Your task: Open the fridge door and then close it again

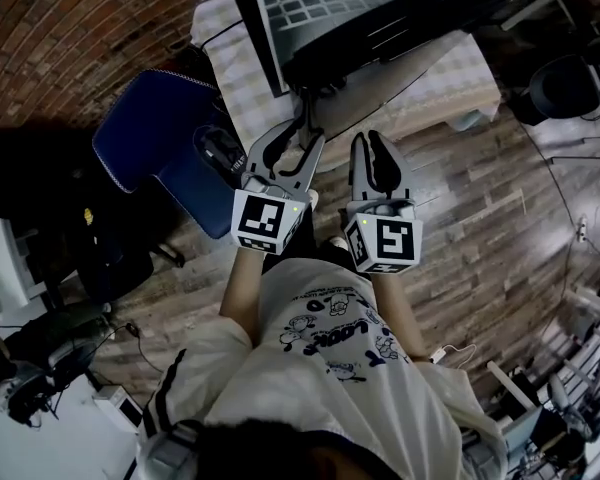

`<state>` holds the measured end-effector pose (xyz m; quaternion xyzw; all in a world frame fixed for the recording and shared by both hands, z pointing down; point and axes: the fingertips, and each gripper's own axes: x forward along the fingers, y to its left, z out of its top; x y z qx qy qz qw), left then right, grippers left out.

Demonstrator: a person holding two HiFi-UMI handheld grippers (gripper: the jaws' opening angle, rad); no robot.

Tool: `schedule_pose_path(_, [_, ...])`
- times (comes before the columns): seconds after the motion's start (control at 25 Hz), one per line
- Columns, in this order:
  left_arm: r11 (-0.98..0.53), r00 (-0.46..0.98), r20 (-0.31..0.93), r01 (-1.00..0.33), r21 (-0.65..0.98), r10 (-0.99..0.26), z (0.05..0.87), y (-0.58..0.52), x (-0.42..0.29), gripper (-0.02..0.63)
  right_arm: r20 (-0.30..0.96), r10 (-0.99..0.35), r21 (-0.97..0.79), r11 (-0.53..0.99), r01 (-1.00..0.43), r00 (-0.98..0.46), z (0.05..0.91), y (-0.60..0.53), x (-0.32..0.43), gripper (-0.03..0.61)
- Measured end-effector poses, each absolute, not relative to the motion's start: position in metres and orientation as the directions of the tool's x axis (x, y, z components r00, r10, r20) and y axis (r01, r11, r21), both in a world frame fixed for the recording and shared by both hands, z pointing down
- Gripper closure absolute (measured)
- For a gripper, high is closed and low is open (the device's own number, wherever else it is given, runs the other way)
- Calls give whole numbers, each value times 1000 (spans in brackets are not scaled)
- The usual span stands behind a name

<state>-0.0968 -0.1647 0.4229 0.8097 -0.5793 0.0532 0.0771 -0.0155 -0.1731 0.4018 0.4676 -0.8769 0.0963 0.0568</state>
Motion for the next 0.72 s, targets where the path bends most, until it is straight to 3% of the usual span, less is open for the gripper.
schedule_pose_path(0.72, [-340,342,176,-939,43,-923,419,-126,-38,472,184,-764,-114,608,-786,-618,392,-119,14,511])
